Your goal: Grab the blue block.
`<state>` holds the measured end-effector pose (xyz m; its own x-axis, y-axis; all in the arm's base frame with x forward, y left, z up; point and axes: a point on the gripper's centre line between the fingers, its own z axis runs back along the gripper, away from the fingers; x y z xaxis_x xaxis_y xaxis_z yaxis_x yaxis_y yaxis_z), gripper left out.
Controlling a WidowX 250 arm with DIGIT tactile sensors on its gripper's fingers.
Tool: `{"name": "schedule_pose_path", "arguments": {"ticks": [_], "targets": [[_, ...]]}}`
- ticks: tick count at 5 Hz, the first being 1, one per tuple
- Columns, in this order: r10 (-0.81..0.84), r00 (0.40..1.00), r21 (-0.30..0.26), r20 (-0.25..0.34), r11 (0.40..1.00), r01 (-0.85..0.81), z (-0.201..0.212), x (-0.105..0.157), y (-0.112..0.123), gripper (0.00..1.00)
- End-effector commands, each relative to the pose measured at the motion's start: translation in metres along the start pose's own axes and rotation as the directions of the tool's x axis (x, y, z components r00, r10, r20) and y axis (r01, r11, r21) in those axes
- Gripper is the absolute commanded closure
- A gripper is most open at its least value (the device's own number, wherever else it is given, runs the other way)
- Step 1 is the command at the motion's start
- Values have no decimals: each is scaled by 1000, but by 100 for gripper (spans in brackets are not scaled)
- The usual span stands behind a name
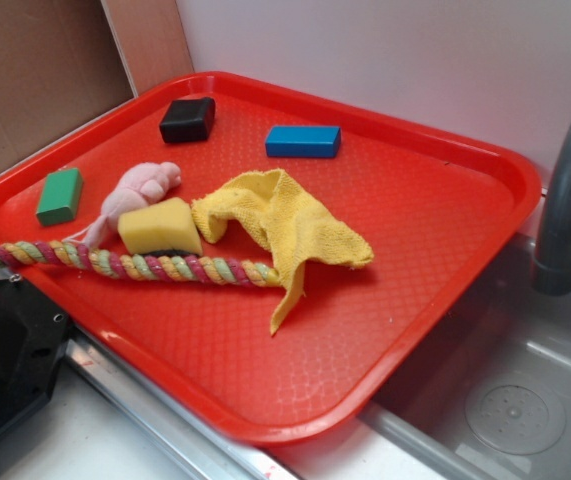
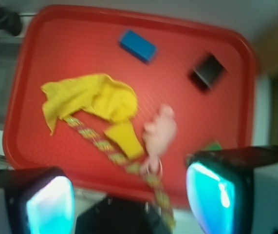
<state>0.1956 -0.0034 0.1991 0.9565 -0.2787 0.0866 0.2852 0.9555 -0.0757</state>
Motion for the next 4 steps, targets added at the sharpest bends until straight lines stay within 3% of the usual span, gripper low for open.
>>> {"name": "schedule_pose_path", "arguments": {"ticks": [1,2,3,4], "targets": [[-200,978,57,57,979,197,-25,51,8,0],[-346,936,88,68,936,340,-48,61,4,0],[-363,931,108,37,928,358,-71,69,7,0],[-322,946,88,33,944,318,-85,81,26,0]]}}
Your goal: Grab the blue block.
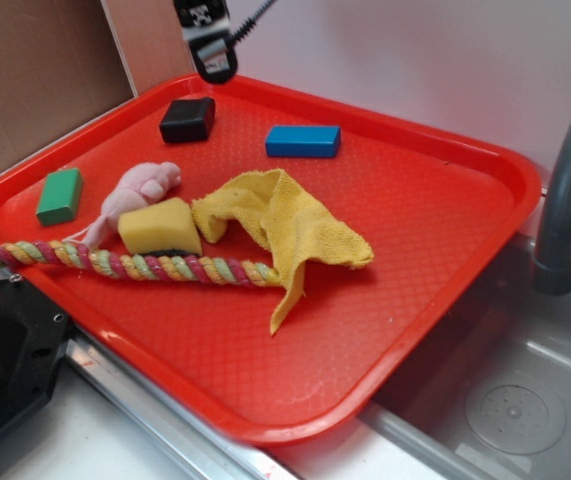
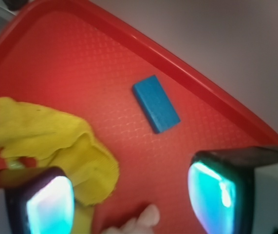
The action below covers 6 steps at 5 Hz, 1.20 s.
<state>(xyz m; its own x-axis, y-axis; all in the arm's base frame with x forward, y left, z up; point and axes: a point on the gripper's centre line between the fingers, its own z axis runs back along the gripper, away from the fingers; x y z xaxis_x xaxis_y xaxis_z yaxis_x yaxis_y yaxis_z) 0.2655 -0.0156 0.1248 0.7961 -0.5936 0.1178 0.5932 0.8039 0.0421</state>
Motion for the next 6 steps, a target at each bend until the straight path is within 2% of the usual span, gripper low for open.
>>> {"name": "schedule_pose_path", "arguments": {"ticks": [1,2,4,5,6], "targets": [[43,999,13,4,999,-43,-21,20,30,0],[38,999,3,-19,999,-38,-43,26,37,0],[-73,995,-23,-62,997,71,-79,41,41,0],[-78,993,-34,-92,997,76,-98,43,48,0],[-103,991,-41,-91,994,99,-99,39,45,0]]}}
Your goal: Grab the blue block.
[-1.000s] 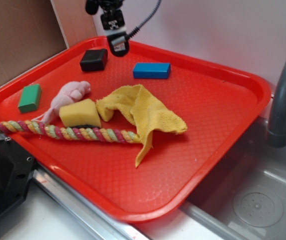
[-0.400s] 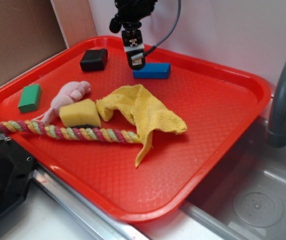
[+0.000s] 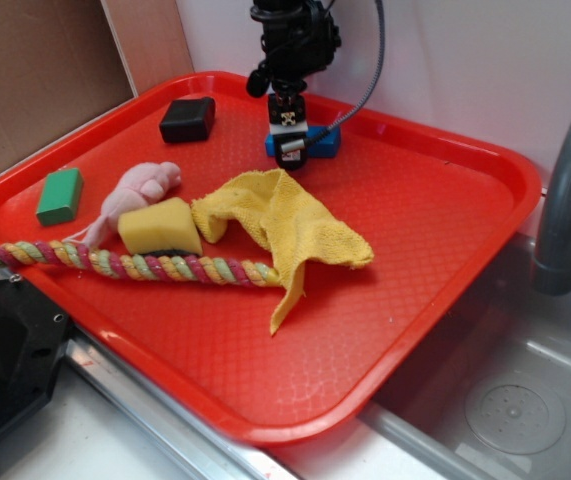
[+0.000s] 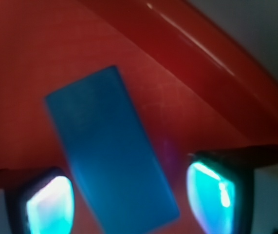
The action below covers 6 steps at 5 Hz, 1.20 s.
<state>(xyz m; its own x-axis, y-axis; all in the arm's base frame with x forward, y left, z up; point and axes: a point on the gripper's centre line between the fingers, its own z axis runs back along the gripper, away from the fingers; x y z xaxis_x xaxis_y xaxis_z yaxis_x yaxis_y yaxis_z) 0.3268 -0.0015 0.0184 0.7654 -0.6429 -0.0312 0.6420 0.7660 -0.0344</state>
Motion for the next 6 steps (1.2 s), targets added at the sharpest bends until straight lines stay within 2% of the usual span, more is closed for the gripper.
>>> {"name": "schedule_pose_path", "arguments": {"ticks": [1,2,3,4,5,6], "targets": [[-36,996,73,86,997,29,23,-6,-7,100],[5,993,105,118,994,-18,45,-25,-16,100],[200,970,72,139,975,-212,78,-64,-12,100],[427,891,89,152,892,-443,127,-90,-17,100],[638,754,46,157,758,-651,176,-114,-22,100],[661,724,25,198,735,-677,207,-105,-35,100]]}}
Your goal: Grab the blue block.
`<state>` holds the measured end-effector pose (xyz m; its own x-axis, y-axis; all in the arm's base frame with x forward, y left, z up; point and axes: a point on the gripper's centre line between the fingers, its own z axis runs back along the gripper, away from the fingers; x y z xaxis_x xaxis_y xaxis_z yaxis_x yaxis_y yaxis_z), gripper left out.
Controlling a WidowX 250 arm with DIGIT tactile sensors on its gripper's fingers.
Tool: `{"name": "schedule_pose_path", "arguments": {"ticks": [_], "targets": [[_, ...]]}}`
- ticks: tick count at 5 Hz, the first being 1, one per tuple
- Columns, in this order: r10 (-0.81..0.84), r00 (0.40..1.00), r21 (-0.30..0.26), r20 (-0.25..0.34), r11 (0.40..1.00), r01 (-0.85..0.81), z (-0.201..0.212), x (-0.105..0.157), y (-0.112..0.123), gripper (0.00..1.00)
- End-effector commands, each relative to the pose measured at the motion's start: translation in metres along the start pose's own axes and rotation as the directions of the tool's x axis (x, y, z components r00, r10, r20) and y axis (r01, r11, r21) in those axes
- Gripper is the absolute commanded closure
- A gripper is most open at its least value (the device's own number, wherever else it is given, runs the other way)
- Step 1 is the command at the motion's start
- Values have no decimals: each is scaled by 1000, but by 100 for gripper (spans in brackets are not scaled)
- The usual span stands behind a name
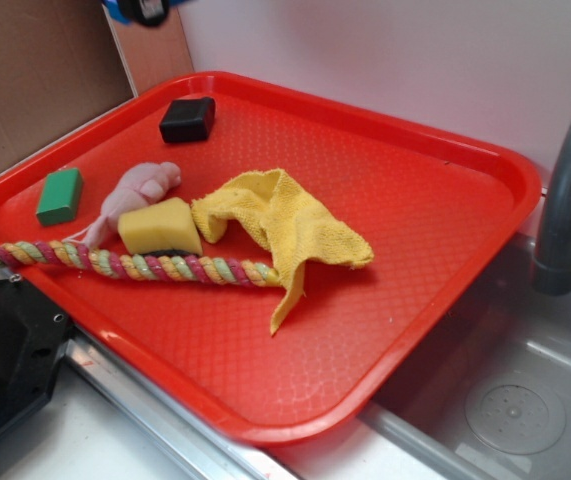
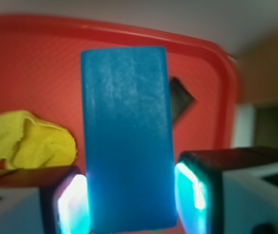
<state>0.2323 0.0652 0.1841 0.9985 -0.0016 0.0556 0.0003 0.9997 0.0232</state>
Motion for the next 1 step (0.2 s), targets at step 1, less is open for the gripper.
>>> {"name": "schedule_pose_path", "arguments": {"ticks": [1], "targets": [[-51,993,32,104,998,48,47,14,-45,100]]}}
